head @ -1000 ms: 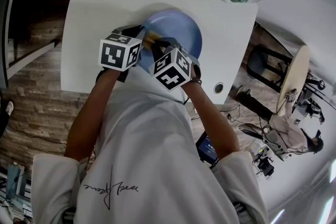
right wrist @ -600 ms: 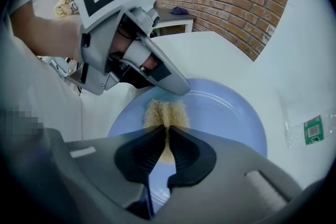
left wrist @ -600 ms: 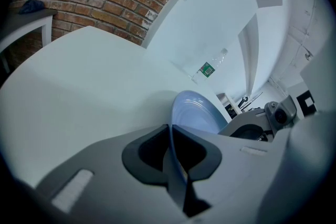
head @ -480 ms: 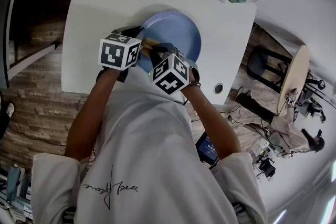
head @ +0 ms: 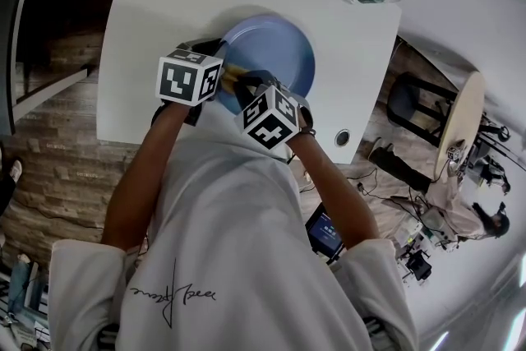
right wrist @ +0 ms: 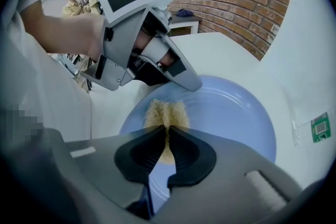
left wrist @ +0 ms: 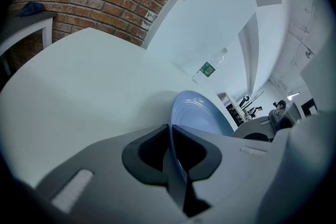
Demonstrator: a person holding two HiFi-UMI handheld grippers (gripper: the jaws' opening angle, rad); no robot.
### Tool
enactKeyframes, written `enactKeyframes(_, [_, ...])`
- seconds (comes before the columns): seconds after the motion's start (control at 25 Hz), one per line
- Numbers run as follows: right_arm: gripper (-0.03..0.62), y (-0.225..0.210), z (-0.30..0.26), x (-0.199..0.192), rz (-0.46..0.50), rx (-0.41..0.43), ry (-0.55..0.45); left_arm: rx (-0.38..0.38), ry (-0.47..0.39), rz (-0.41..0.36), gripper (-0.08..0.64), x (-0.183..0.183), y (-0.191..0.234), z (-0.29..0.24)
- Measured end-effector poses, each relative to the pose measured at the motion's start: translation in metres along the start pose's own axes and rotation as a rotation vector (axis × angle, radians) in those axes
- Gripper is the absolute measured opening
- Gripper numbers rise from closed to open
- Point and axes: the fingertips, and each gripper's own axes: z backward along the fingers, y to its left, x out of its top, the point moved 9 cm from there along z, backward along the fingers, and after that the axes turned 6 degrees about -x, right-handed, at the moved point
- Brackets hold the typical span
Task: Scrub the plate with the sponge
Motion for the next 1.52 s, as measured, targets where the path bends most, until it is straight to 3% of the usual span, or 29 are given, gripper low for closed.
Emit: enactKeyframes(1.52, [0.031, 0.016, 0.008, -0.033, 0.054, 0.224, 0.066, 0.016, -0.007, -0.009, 0.031, -0.003, 0.001, 0.001])
